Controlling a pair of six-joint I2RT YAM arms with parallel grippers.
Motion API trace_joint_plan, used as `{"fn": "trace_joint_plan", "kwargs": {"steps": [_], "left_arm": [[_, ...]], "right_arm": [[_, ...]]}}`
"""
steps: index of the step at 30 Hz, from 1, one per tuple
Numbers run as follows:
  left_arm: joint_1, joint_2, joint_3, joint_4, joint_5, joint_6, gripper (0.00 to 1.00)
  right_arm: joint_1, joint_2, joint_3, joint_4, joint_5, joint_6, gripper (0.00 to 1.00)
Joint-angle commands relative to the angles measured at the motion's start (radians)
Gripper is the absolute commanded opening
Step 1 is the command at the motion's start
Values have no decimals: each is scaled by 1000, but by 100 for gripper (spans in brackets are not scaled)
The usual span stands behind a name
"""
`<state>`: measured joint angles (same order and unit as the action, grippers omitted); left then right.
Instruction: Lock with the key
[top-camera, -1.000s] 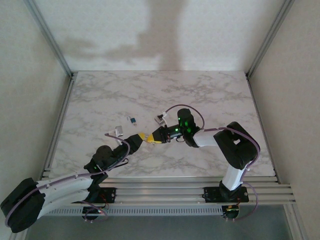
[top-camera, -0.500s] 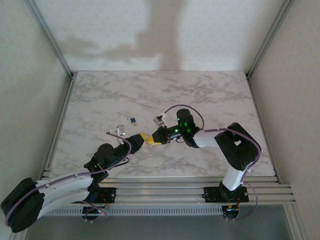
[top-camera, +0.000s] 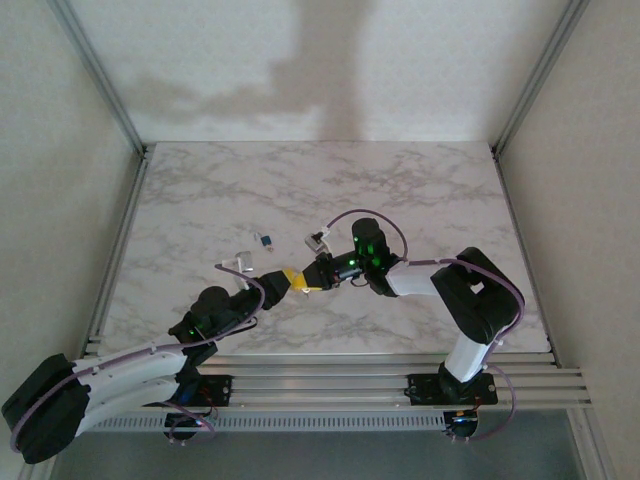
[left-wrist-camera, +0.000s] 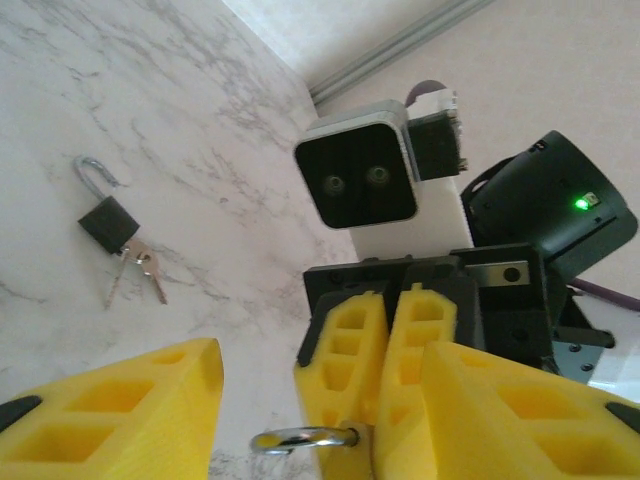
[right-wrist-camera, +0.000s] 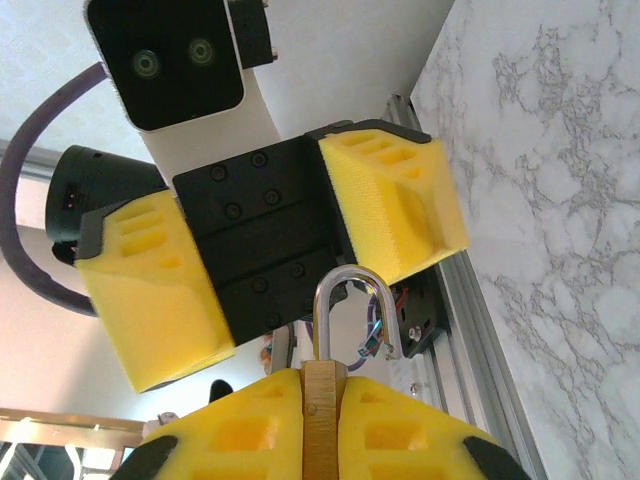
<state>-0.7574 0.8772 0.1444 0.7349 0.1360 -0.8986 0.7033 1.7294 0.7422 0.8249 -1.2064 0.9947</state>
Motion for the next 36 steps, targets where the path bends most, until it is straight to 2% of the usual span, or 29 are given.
{"fn": "trace_joint_plan", "kwargs": {"steps": [1,13,24,31,36], "left_arm": [[3,3,35,70,62,-16,54],[-5,21,25,116,120,-39,52],[-9,-75,-11,41,123,-22,49],[-9,-96,-32,59,146,-35,50],[-10,-91,-31,74,162,-40,46]], "right_arm": [[10,-11,22,11,-28,-17,0],[13,-7,28,-10,-21,-30,0],[1,-22,26,-49,-8,-53,0],[1,-4,29,-33,-6,-37,0],[-2,-8,28,-31,-6,-36,0]]}}
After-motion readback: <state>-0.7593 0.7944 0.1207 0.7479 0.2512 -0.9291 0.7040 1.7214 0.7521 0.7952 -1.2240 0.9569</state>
